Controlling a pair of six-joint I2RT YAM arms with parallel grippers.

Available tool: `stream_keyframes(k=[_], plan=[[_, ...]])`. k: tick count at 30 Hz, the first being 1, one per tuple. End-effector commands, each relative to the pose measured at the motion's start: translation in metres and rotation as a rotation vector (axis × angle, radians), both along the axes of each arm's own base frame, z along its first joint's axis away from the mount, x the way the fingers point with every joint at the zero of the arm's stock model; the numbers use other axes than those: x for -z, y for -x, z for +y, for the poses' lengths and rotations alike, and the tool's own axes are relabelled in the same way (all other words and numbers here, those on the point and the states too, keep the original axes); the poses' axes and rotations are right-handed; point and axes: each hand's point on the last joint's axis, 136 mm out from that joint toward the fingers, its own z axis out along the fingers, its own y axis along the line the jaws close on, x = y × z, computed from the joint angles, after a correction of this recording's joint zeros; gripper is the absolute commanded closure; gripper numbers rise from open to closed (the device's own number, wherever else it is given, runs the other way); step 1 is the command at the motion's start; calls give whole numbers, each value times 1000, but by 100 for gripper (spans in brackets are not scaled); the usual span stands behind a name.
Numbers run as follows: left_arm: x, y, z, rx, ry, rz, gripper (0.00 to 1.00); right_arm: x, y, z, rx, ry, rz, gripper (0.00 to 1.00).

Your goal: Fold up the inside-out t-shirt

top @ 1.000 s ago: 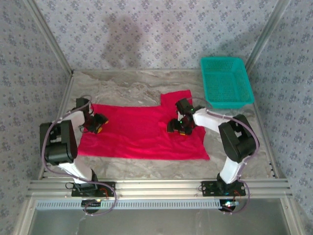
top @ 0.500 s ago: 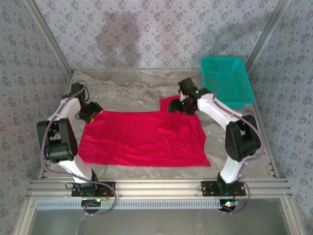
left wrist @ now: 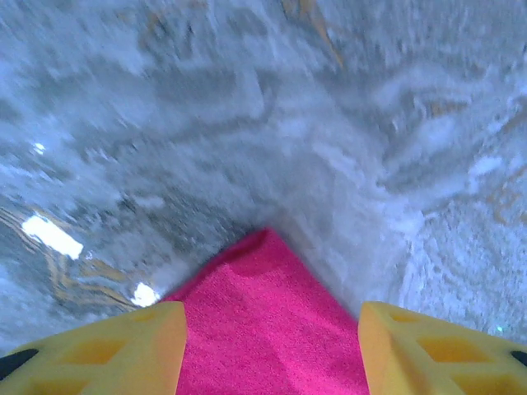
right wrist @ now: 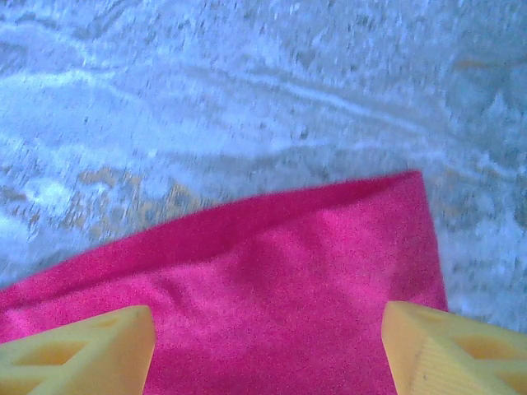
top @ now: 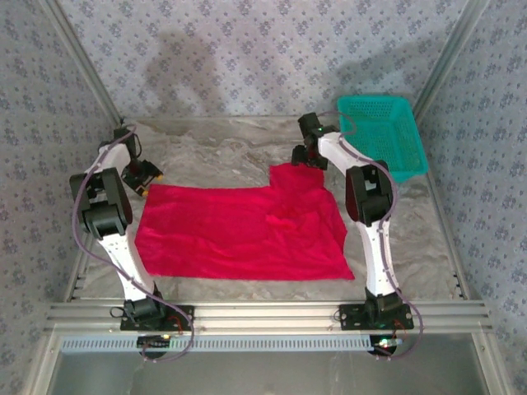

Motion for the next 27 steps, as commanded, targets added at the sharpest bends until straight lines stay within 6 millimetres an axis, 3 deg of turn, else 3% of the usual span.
stream_keyframes(k=[1,11,13,16,18,20,23,27], plan=[[2,2,10,-1,-12,36,44,-3,-4,-14,-13,67,9,24],[23,-17,-1,1,58,34,54,19,-8,-23,-35,83,52,24],[27,-18,-4,5,68,35,61,24,-10,-23,-39,74,56,24],[34,-16,-8,11,81,52,80,32,-9,-21,-49,48,83,29],[36,-14,-8,10,83,57,91,36,-7,-17,-55,29,93,40],[35,-12,-8,10,77,60,100,35,-8,-14,-59,15,88,58],[27,-13,-6,9,64,48,100,23,-10,-9,-73,-1,66,79],[8,-17,-6,8,56,12,100,-7,-17,-5,-95,-22,10,95]])
